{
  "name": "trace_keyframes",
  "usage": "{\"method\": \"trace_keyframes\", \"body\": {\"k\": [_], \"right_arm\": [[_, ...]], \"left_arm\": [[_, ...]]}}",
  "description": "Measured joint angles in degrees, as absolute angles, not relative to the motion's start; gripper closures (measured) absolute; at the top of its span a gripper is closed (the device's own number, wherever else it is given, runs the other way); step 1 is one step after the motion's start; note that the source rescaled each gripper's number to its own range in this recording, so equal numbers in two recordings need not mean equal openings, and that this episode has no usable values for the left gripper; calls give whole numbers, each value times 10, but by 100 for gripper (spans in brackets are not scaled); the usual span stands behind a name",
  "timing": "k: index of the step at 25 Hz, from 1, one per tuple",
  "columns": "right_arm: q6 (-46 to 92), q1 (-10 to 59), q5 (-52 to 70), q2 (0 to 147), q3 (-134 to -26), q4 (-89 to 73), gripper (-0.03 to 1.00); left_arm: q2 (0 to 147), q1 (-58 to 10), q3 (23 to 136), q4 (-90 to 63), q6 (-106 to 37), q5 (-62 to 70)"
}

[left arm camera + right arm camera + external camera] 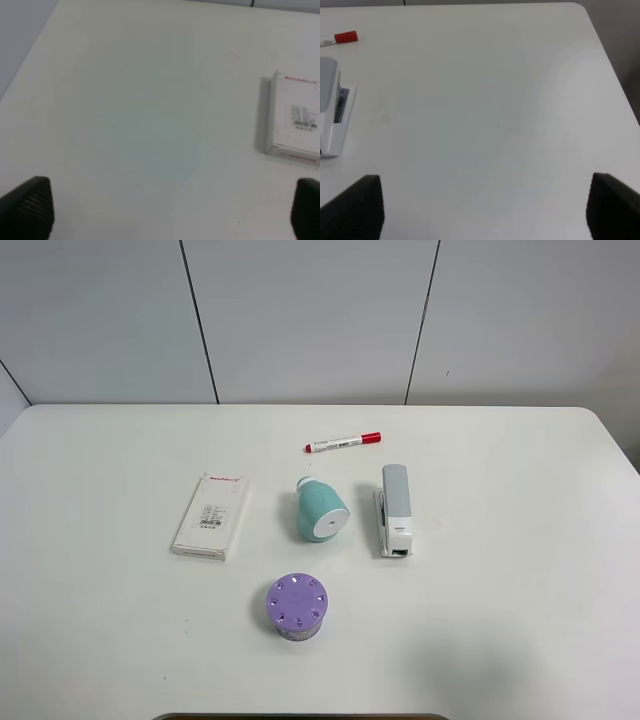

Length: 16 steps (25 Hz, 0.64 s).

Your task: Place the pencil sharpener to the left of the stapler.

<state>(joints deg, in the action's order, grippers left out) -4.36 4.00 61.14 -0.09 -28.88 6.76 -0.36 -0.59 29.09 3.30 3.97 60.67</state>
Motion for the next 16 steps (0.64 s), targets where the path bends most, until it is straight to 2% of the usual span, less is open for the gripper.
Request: {"method": "trace_keyframes", "body": {"k": [16], "right_arm": [[-44,40,611,-1,-289,68,28]], "left_arm": [[-4,-6,291,33,40,607]]}}
